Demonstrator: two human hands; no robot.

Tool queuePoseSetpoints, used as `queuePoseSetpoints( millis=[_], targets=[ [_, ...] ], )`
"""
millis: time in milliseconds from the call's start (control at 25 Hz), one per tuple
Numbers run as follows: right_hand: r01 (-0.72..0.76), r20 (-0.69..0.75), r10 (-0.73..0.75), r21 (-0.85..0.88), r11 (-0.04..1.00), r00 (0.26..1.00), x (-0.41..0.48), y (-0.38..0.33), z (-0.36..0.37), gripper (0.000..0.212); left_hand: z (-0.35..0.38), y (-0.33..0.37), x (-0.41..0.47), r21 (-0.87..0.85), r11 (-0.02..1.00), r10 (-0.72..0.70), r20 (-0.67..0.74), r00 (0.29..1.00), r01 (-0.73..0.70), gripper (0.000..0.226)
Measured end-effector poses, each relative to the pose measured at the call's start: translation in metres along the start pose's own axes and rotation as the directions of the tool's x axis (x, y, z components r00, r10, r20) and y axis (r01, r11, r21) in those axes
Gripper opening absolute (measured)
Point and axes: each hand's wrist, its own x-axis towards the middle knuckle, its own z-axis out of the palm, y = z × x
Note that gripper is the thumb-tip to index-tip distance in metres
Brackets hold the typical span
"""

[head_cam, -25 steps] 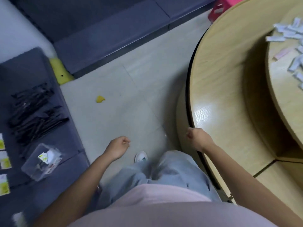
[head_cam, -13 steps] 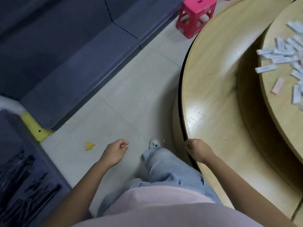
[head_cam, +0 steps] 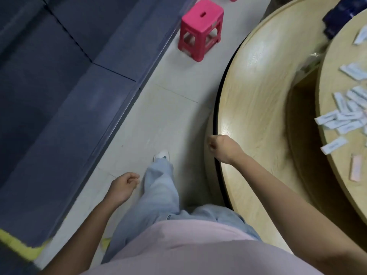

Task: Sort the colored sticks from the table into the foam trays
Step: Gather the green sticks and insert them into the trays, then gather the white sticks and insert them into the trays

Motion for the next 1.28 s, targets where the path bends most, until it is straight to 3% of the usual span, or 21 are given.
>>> queuePoseSetpoints(
  millis=[160, 280, 480, 600, 920, 1120, 1160, 1280],
  targets=[
    [-0.218, -0.011, 0.223, 0.16, 0.963, 0.975, 0.037, 0.001, -0.018, 0.022, -0.064, 0.089, 0.093, 0.209, 0.968, 0.113, 0.115, 0.987, -0.136, 0.017],
    [-0.371, -0.047, 0.419, 0.384, 0.845, 0.907, 0.05, -0.006, -0.037, 0.025, -0.106, 0.18, 0.159, 0.362, 0.889, 0.237, 0.16, 0.958, -0.28, 0.018],
    [-0.496, -0.036, 0.616, 0.557, 0.666, 0.787, 0.063, 0.013, -0.052, 0.027, -0.083, 0.336, 0.235, 0.413, 0.739, 0.407, 0.355, 0.841, -0.532, 0.02],
    [-0.525, -0.032, 0.692, 0.626, 0.576, 0.721, 0.08, 0.043, -0.07, 0.027, -0.039, 0.402, 0.259, 0.407, 0.668, 0.412, 0.495, 0.765, -0.623, 0.019],
    [-0.5, -0.151, 0.808, 0.716, 0.487, 0.569, 0.106, 0.134, -0.187, 0.027, 0.035, 0.499, 0.287, 0.471, 0.474, 0.276, 0.723, 0.633, -0.744, 0.013],
    [-0.36, -0.228, 0.885, 0.85, 0.385, 0.407, 0.087, 0.169, -0.251, 0.023, 0.111, 0.615, 0.262, 0.304, 0.272, 0.301, 0.874, 0.381, -0.913, 0.018],
    [-0.337, -0.234, 0.907, 0.872, 0.355, 0.35, 0.083, 0.176, -0.261, 0.022, 0.133, 0.642, 0.254, 0.251, 0.236, 0.314, 0.895, 0.318, -0.939, 0.019],
    [-0.273, -0.173, 0.981, 0.943, 0.189, 0.083, 0.064, 0.206, -0.28, 0.02, 0.204, 0.719, 0.22, 0.085, 0.086, 0.33, 0.937, 0.109, -0.993, 0.02]
  ],
)
